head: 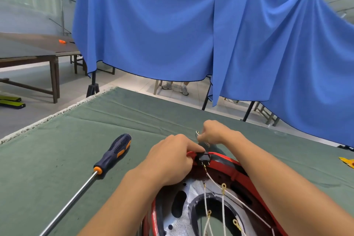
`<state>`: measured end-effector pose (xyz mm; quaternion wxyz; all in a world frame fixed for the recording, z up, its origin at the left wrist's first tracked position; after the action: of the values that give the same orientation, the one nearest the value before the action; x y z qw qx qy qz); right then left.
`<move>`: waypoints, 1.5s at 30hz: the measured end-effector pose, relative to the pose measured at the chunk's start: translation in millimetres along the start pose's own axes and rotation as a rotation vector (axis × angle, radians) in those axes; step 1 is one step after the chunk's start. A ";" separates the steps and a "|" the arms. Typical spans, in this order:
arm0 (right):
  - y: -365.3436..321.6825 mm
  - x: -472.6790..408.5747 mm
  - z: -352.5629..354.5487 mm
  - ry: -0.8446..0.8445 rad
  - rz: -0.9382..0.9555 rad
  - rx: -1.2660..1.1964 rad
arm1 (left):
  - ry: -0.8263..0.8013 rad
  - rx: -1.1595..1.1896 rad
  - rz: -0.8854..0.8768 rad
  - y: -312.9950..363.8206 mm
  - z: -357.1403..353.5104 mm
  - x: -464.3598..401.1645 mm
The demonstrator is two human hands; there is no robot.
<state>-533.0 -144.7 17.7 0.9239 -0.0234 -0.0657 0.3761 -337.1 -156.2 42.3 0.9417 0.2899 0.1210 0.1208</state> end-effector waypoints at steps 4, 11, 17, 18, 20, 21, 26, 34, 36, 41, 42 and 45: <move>10.7 52.2 30.7 0.138 0.019 -0.220 | -0.134 0.092 -0.057 18.8 -12.1 3.3; 40.2 179.4 43.8 0.244 0.014 -0.368 | -0.170 -0.002 -0.118 58.9 -24.6 26.8; 74.3 234.9 14.2 0.252 -0.055 -0.425 | -0.074 -0.053 -0.143 73.4 -26.8 58.0; 78.9 238.7 8.8 0.257 -0.064 -0.427 | -0.060 -0.045 -0.134 73.3 -25.2 60.8; 88.4 244.3 0.3 0.278 -0.089 -0.458 | -0.050 -0.033 -0.126 74.2 -23.1 64.9; 93.2 246.6 -2.8 0.291 -0.102 -0.476 | -0.056 -0.036 -0.128 75.4 -23.0 66.4; 114.5 256.8 -2.3 0.448 -0.152 -0.554 | -0.059 -0.044 -0.132 80.8 -20.5 69.7; 110.6 261.0 0.4 0.572 -0.102 -0.902 | -0.086 0.001 -0.125 80.1 -22.9 69.8; 101.8 262.6 13.9 0.589 -0.041 -1.031 | -0.092 0.015 -0.114 79.0 -23.5 67.5; 64.8 266.0 47.7 0.527 0.088 -1.223 | -0.067 0.004 -0.025 73.4 -23.3 55.6; 56.6 265.1 48.6 0.492 0.095 -1.256 | -0.058 0.000 -0.013 72.8 -23.0 53.9; 37.9 261.8 44.4 0.409 0.100 -1.337 | -0.019 -0.017 -0.013 72.2 -21.2 51.5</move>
<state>-379.9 64.9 85.4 0.6866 -0.6601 -0.1068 0.2853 -306.2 -72.0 58.7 0.9461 0.2820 0.1128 0.1128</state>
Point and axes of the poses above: each hand's wrist, its own x-axis away from the middle knuckle, its own z-axis out of the back of the hand, y = z × x, the point moved 9 cm from there along -x, towards the middle knuckle, and after that the axes turned 4 degrees about -x, right-handed, at the moved point
